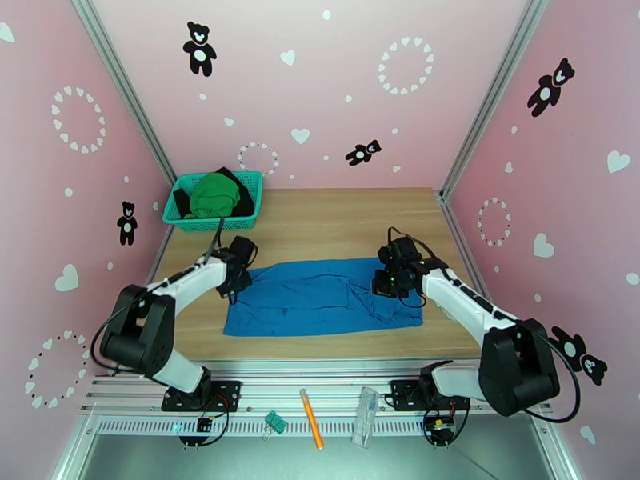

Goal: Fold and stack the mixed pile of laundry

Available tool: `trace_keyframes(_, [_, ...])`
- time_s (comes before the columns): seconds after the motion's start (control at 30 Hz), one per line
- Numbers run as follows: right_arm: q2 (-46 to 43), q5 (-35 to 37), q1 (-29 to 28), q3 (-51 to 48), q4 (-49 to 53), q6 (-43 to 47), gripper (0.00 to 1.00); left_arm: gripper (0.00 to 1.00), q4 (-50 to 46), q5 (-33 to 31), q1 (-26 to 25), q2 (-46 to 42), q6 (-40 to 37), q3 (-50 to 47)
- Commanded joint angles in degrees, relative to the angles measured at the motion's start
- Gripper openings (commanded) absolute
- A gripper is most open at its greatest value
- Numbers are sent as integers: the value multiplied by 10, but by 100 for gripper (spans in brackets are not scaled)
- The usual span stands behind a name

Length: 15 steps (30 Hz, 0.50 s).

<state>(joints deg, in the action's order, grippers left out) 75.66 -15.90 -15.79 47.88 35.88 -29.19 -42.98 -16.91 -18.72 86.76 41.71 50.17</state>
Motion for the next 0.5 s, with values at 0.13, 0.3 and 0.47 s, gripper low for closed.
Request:
trace_keyframes(0.13, [-23,32,-1,4,16,-8,12,56,-23,1,-33,-125,51,-81])
trace_keyframes(0.3, [55,52,29,61,9,-3,12,86,-52,-13,-32,-159,55,-67])
trace_keyframes(0.47, [185,89,61,137,6,-3,7,93,-84,-33,-32,-146,43,-4])
